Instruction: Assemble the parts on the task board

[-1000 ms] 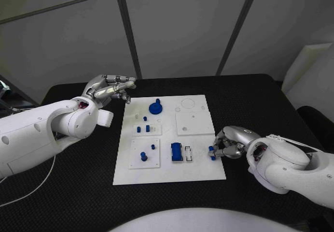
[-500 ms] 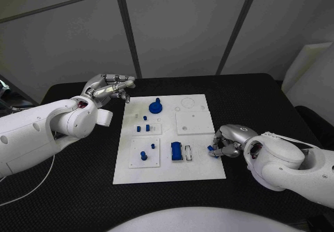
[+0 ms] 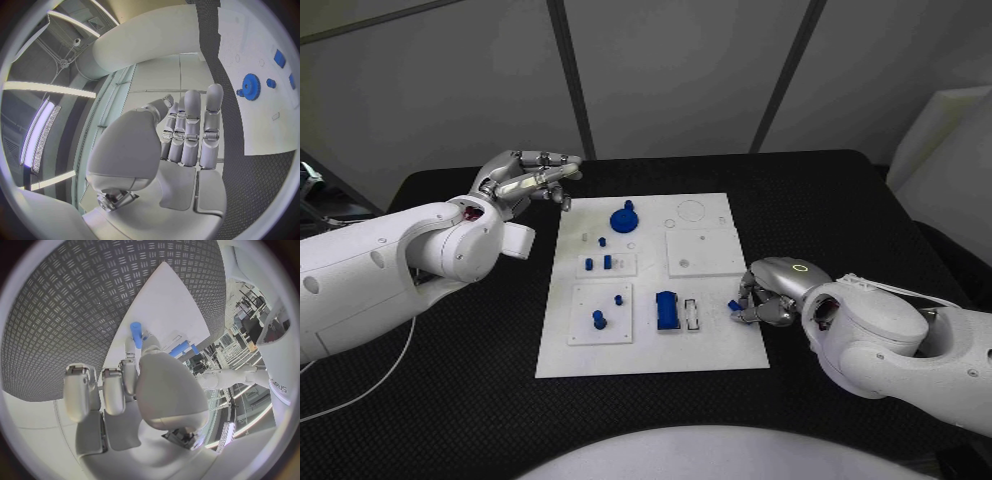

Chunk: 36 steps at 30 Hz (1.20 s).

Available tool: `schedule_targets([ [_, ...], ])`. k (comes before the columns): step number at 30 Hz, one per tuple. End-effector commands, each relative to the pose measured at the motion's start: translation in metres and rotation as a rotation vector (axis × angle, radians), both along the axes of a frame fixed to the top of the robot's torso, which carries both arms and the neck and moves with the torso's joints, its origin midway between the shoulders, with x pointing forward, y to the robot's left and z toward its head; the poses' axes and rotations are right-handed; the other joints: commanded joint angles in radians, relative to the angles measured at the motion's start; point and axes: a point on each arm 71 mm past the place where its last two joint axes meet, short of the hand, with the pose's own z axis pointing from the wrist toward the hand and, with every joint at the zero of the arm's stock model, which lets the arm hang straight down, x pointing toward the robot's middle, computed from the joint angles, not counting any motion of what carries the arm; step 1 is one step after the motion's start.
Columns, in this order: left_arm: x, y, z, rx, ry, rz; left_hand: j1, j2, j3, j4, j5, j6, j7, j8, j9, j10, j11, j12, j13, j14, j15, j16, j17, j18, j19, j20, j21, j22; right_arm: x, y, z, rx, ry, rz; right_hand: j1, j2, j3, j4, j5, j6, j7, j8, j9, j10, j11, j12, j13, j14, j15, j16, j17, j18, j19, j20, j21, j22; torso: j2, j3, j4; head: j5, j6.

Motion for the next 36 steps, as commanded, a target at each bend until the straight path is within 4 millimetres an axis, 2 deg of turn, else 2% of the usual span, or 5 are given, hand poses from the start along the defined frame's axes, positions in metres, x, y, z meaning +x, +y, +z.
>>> schedule_targets([
  [1,0.000,-0.002,0.001,-0.008,-0.003,-0.009,-0.008,0.003,-0.006,-0.001,0.000,-0.007,0.003,0.005,0.000,-0.007,0.001,0.003,0.001,-0.008,0.000,0.005,-0.001,0.057,0.000,0.003,-0.003,-0.001,-0.004,0.000,0.000,0.027,0.011,-0.017,-0.002,0.009,0.008,0.010,0.023,0.008,-0.008,0.006,0.009,0.019,-0.014,0.009,-0.072,0.083,-0.010,0.006,0.152,0.000,0.064,-0.010,0.006,0.223,-0.001,-0.0011,0.0007,-0.001,0.002],
  [7,0.000,-0.002,0.001,-0.008,-0.004,-0.010,-0.007,0.003,-0.005,-0.002,0.000,-0.008,0.003,0.005,0.000,-0.007,0.001,0.003,0.001,-0.009,0.000,0.005,-0.002,0.057,0.000,0.003,-0.003,-0.001,-0.007,0.000,0.001,0.141,0.055,-0.083,-0.007,0.018,0.024,0.024,0.035,0.006,-0.008,0.001,0.013,0.016,-0.014,0.003,-0.076,0.083,-0.010,0.004,0.150,0.000,0.064,-0.011,0.005,0.223,0.000,-0.0021,0.0010,0.003,0.005],
  [14,0.000,-0.003,0.002,-0.009,-0.005,-0.009,-0.012,0.004,-0.008,0.002,-0.001,-0.009,0.004,0.007,0.000,-0.009,0.002,0.006,0.001,-0.009,0.001,0.007,-0.004,0.056,0.000,0.003,-0.005,-0.002,-0.009,0.003,0.001,0.274,0.110,-0.128,-0.054,-0.002,0.014,0.042,0.082,-0.003,0.003,-0.020,0.015,0.009,-0.005,-0.013,-0.086,0.082,-0.003,0.001,0.146,0.002,0.060,-0.006,0.000,0.219,0.000,-0.0010,0.0004,0.011,0.010],
  [21,-0.001,-0.002,0.002,-0.009,-0.005,-0.009,-0.013,0.004,-0.008,0.002,-0.001,-0.009,0.004,0.007,-0.001,-0.010,0.002,0.006,0.001,-0.009,0.001,0.007,-0.004,0.056,0.000,0.003,-0.005,-0.003,-0.007,0.011,0.004,0.360,0.095,-0.142,-0.060,-0.003,0.013,0.043,0.087,0.001,0.003,-0.021,0.017,0.012,-0.005,-0.008,-0.083,0.082,-0.003,0.003,0.149,0.001,0.063,-0.006,0.004,0.222,-0.001,-0.0011,-0.0015,0.014,0.011],
  [36,-0.001,-0.004,0.002,-0.011,-0.007,-0.013,-0.013,0.004,-0.008,0.002,-0.001,-0.009,0.004,0.007,-0.001,-0.010,0.002,0.006,0.001,-0.009,0.001,0.007,-0.004,0.056,0.000,0.003,-0.005,-0.003,0.001,0.034,-0.007,0.400,0.166,-0.135,-0.095,-0.006,0.002,0.044,0.098,0.012,0.001,-0.025,0.024,0.015,-0.006,-0.006,-0.080,0.083,-0.003,0.005,0.152,0.001,0.064,-0.005,0.004,0.223,0.001,-0.0007,0.0003,0.018,0.012],
])
